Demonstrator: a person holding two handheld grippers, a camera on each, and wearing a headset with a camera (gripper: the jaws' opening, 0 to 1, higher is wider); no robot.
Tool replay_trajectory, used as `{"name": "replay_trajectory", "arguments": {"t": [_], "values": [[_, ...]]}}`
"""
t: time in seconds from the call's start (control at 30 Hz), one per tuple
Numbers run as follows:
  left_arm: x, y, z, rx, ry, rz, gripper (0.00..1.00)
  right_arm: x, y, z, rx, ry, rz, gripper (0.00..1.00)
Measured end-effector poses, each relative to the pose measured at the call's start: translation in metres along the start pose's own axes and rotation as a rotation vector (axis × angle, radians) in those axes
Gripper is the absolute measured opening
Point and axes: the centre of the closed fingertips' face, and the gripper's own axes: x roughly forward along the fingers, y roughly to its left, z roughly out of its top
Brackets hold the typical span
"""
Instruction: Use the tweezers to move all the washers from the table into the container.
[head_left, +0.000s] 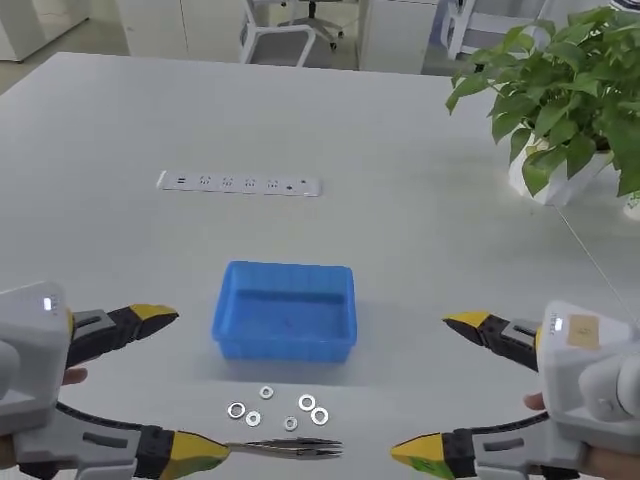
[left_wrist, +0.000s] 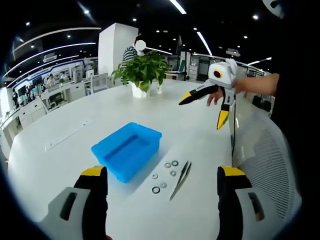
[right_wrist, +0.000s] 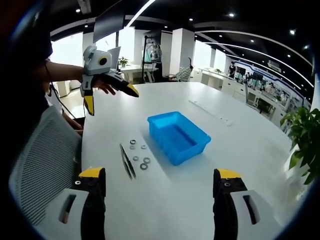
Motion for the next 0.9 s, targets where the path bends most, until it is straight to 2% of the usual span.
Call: {"name": "replay_trajectory", "arguments": {"t": [0.33, 0.6, 0.9], "values": [[0.008, -0.001, 0.0, 0.038, 0.023, -0.045, 0.9, 0.009, 0.004, 0.004, -0.055, 0.014, 0.051, 0.8], [0.018, -0.003, -0.008, 0.074, 0.058, -0.092, 0.83, 0.021, 0.01, 0.004, -0.118, 0.033, 0.112, 0.7], [0.026, -0.005, -0.019, 0.118, 0.098, -0.142, 0.71, 0.034, 0.019, 0.004, -0.187, 0.066, 0.188, 0.57]]}}
